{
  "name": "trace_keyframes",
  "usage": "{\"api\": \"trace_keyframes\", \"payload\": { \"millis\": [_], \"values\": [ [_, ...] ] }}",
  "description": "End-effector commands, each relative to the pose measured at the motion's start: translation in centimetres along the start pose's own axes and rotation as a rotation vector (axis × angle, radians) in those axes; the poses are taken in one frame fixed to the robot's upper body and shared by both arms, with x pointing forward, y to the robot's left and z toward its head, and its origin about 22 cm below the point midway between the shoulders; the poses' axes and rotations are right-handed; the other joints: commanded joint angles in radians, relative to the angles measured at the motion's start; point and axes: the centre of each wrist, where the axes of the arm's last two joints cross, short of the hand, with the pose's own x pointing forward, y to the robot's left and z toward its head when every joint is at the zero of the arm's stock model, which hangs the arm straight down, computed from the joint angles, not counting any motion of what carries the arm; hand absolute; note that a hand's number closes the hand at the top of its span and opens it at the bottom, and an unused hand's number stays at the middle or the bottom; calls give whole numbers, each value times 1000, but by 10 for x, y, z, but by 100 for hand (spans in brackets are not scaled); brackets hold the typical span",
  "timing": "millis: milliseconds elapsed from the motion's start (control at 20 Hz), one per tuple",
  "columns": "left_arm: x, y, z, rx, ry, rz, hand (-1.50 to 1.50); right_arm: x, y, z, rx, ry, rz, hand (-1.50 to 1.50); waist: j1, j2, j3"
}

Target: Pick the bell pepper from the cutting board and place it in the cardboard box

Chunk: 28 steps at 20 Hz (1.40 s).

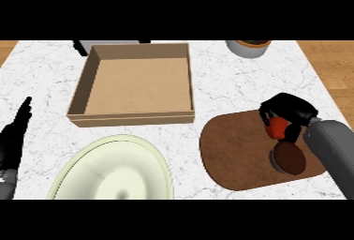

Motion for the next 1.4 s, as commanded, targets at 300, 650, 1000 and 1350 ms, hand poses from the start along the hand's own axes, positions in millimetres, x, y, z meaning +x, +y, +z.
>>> {"api": "trace_keyframes", "payload": {
  "millis": [300, 650, 1000, 1350],
  "values": [
    [-20, 14, 9, 43, 77, -19, 0, 10, 22, -13, -331, 702, -267, 150, -73, -36, 4],
    [-18, 17, 8, 26, 62, -32, 0, 87, -55, -64, -695, 740, -155, 150, -30, -38, 3],
    [-6, 14, 4, -8, 17, -8, 0, 233, -94, -113, -837, 734, -128, 150, 23, -9, 11],
    [13, -13, -6, -48, -46, 7, 0, 330, -146, -96, -973, 825, -245, 150, 85, 32, 19]
  ]
}}
